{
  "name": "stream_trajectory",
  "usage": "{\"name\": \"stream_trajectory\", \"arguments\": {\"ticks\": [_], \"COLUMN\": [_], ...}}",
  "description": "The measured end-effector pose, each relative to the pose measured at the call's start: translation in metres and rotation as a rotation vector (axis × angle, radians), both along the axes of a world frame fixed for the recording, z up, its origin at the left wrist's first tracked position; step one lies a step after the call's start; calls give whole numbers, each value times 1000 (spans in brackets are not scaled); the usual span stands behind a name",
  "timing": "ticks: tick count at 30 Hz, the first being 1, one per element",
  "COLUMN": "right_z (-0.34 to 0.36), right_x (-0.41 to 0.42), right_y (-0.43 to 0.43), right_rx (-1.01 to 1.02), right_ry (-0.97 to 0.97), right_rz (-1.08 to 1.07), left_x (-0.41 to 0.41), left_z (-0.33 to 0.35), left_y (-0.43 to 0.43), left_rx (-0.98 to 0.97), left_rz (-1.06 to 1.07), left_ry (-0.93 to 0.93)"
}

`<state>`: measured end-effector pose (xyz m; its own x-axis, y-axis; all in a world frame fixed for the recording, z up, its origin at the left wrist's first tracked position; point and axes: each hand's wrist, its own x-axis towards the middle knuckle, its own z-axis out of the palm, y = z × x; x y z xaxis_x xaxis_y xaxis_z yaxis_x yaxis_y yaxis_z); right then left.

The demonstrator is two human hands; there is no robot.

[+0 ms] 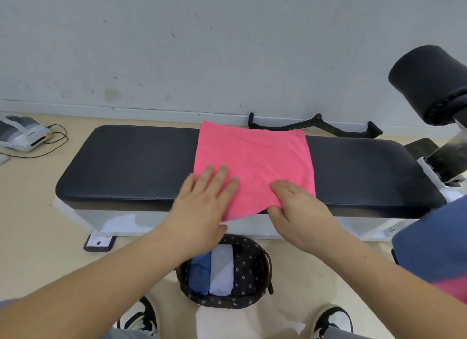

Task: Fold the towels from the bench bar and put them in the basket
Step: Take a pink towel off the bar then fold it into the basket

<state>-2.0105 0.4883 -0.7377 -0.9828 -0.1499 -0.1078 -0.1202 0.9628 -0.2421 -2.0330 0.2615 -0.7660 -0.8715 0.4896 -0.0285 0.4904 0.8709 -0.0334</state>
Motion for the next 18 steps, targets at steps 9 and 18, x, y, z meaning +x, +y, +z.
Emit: {"name": "stream_trajectory", "arguments": {"ticks": [9,18], "right_z": [1,14], "right_x": [-4,-1], "right_y": [10,51], "right_rx": [-114,-22], "right_ry": [-53,-16], "right_rz": [-12,-103], "left_x": [-18,-35], "left_z": [13,37], "left_y": [4,-35], "left_rx": [107,243], "left_rz": [-42,114], "left_ry": [236,-180]}}
